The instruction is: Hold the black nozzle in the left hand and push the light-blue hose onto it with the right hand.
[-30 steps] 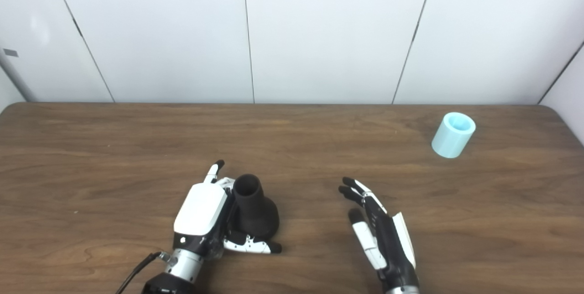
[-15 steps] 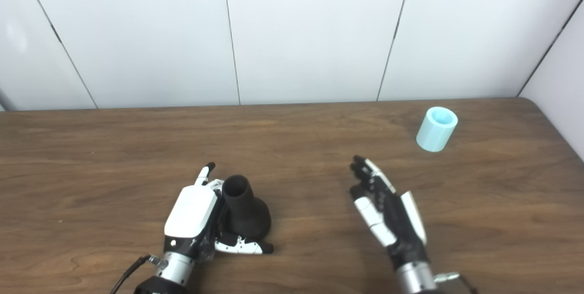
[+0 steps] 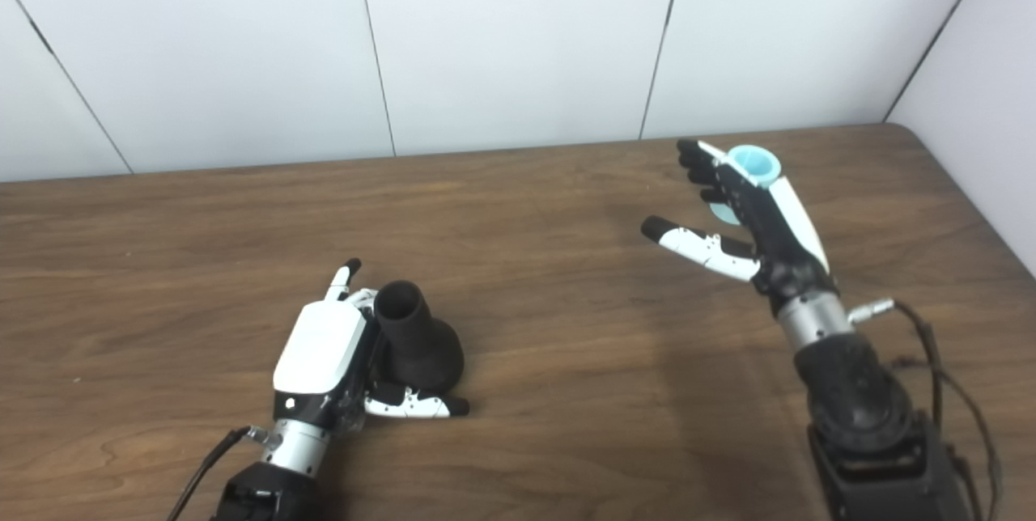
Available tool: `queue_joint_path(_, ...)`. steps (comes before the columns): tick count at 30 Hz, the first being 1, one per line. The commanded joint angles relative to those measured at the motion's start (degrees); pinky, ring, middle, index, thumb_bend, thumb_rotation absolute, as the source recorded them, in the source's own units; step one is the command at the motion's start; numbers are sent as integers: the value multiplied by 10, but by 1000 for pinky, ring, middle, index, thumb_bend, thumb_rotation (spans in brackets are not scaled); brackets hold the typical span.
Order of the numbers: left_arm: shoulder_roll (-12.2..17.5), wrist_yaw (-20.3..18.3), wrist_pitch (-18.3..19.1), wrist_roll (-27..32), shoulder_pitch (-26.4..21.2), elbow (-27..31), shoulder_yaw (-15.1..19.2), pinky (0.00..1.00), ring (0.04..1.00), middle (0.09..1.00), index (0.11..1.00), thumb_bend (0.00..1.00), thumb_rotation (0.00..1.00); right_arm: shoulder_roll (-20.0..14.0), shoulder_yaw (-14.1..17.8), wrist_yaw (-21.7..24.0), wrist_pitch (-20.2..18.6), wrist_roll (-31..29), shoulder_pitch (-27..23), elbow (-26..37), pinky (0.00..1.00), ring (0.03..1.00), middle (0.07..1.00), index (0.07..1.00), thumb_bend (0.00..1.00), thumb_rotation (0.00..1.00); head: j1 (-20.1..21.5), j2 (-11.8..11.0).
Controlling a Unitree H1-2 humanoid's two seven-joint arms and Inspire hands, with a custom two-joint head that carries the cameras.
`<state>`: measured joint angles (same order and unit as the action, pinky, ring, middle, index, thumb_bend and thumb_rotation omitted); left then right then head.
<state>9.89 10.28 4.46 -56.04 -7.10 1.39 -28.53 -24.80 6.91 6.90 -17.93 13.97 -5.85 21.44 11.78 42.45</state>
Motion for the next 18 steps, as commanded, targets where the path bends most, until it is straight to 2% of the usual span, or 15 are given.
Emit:
queue_joint_path(1, -3, -24, -11, -3, 4, -17, -16, 1000, 691, 477, 492, 525, 0, -33, 6, 2, 12, 16, -33, -3, 813, 859, 862, 861, 716, 408, 2, 1)
queue_joint_path(3, -1, -23, -13, -4, 3, -18, -18, 1000, 688, 481, 489, 525, 0, -50, -1, 4, 3, 42, -49, -11, 837, 871, 868, 861, 707, 350, 9, 2)
queue_joint_path(7, 4, -19, -19, -5, 2, -19, -16, 1000, 683, 481, 489, 525, 0, -85, -25, 13, -21, 106, -89, -25, 843, 875, 872, 856, 705, 329, 26, 6)
queue_joint_path(10, 7, -20, -21, 1, 2, -18, -12, 1000, 684, 480, 490, 525, 0, -113, -43, 26, -17, 142, -122, -51, 847, 889, 874, 855, 708, 266, 38, 8)
queue_joint_path(13, 12, -22, -24, 3, 1, -17, -11, 1000, 683, 480, 489, 525, 0, -137, -63, 52, -31, 169, -155, -77, 903, 938, 882, 867, 743, 210, 51, 8)
queue_joint_path(15, 14, -24, -25, 3, 0, -16, -10, 1000, 681, 481, 488, 525, 0, -154, -80, 73, -37, 188, -174, -96, 934, 968, 897, 878, 777, 209, 56, 8)
queue_joint_path(18, 16, -25, -25, 3, 0, -15, -9, 1000, 678, 483, 487, 525, 0, -178, -113, 94, -23, 217, -200, -136, 970, 997, 931, 894, 816, 240, 58, 8)
